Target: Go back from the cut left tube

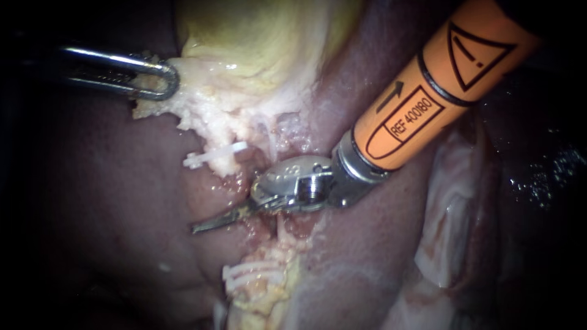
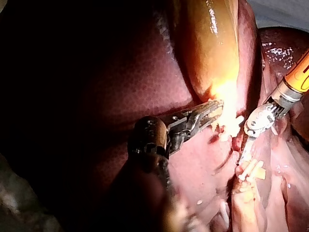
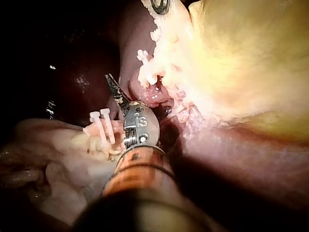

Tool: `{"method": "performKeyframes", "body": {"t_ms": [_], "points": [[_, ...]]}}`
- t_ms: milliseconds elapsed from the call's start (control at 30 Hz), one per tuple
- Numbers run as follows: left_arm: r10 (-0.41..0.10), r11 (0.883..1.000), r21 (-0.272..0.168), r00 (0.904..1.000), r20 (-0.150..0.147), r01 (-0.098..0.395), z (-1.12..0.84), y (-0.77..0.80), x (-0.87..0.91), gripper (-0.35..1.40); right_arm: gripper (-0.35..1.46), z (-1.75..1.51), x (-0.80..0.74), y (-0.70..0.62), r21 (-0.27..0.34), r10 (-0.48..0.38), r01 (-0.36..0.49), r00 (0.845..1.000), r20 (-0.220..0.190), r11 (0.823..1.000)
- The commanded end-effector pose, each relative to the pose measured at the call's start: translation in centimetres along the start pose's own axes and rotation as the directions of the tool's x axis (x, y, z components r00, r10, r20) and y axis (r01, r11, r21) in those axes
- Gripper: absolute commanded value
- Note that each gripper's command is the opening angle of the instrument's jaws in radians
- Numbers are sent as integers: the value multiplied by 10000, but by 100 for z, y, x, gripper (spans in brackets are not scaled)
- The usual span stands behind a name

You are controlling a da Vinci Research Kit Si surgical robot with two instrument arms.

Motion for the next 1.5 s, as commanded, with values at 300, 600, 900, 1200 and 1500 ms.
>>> {"method": "performKeyframes", "body": {"t_ms": [300,600,900,1200,1500], "points": [[6,10000,-21,10000,17,-6,0,-2,0,-35,133,5,2,6,-279,-60,35,9957,-928,9996],[20,10000,-24,10000,19,-20,0,-6,-2,-35,145,-13,-10,-4,-1605,21,-200,9938,-1110,9868],[36,10000,-33,10000,25,-36,-1,-12,-3,-35,145,-89,-46,-69,-4684,-1192,882,9922,-369,8791],[40,10000,-28,10000,23,-40,0,-13,-4,-35,145,-160,-45,-85,-5816,-1147,2038,9757,1866,7875],[91,9999,48,10000,-13,-91,11,-16,-12,-35,145,-173,-41,-88,-5957,-964,1972,9757,1970,7786]]}}
